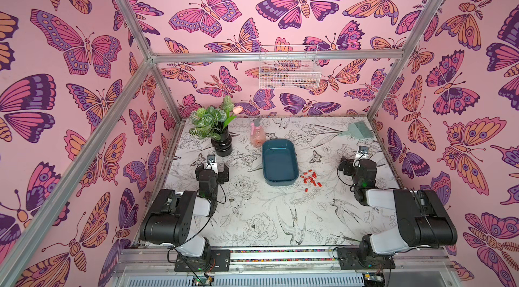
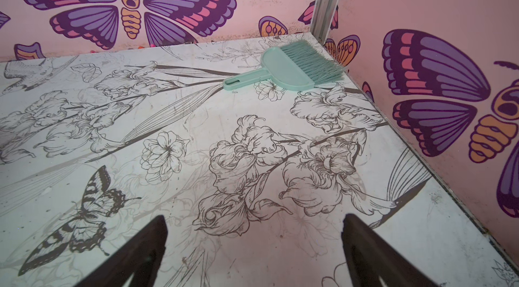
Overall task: Take the screw protection sleeves out of the storage box
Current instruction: Reset both arms
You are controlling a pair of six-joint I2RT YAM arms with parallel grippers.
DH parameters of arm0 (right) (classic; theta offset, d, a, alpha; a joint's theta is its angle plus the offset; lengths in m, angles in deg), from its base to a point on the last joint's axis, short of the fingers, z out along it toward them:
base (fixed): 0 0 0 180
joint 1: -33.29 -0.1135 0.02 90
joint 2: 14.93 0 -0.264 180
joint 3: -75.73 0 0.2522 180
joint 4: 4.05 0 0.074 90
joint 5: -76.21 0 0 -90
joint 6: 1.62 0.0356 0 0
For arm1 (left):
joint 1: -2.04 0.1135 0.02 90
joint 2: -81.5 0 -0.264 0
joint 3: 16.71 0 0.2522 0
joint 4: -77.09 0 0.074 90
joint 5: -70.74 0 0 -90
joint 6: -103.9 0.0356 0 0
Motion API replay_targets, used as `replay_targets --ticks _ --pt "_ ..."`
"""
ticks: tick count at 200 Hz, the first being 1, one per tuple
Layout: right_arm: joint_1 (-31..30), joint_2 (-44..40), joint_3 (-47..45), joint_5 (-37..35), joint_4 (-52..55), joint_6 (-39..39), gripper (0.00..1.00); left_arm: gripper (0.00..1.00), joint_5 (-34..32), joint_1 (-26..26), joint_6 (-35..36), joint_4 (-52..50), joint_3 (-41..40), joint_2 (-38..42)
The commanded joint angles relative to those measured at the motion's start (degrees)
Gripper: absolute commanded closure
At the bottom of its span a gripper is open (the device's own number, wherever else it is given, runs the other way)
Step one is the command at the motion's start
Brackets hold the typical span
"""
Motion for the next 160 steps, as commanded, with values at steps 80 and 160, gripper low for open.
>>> replay_targets --ticks 80,160 --pt "0.26 0.4 -0.31 0.42 -0.99 -0.09 0.01 0.0 0.72 0.09 -0.58 0.85 0.47 -0.11" --pt "0.28 0.4 -0.28 0.42 -0.87 -0.1 0.02 0.0 1.33 0.55 -0.73 -1.37 1.68 -0.17"
